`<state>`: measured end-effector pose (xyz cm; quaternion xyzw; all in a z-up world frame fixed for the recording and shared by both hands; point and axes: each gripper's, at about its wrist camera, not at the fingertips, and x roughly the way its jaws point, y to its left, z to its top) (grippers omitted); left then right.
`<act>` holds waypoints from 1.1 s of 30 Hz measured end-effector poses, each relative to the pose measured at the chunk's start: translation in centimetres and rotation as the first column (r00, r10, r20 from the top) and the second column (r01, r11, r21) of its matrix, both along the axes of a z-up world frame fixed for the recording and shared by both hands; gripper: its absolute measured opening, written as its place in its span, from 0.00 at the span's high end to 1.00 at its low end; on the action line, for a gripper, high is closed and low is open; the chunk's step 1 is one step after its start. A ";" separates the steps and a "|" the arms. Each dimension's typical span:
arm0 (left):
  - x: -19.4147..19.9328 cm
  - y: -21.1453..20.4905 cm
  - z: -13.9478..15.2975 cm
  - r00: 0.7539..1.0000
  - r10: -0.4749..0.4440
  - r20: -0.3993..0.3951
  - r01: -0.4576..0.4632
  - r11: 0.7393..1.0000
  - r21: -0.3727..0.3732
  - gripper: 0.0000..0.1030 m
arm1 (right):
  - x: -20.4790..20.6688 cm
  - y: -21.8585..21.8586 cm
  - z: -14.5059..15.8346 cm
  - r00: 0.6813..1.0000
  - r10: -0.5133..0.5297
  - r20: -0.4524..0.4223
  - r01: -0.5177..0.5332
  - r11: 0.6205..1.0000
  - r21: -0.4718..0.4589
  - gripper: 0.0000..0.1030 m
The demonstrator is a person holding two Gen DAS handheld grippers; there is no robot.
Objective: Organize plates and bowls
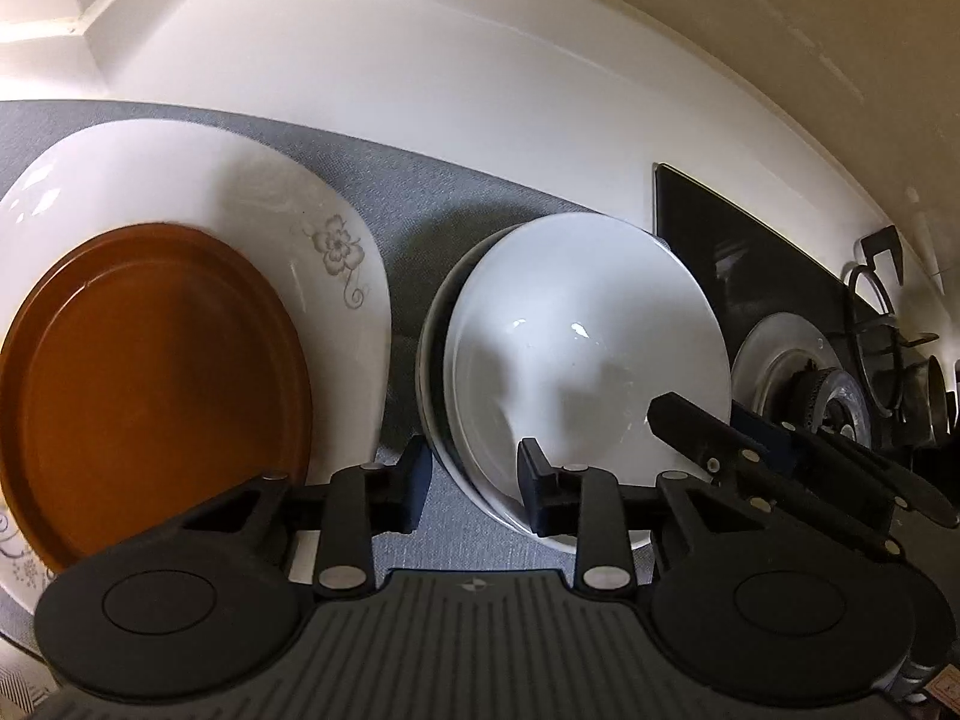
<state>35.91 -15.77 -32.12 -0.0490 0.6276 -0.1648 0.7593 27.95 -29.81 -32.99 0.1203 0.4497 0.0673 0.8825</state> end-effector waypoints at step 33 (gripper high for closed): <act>-0.1 3.3 3.7 0.996 -0.083 -0.032 0.081 0.995 -0.057 0.82 | -2.9 1.6 3.7 0.987 -0.160 0.019 0.158 0.986 0.051 0.96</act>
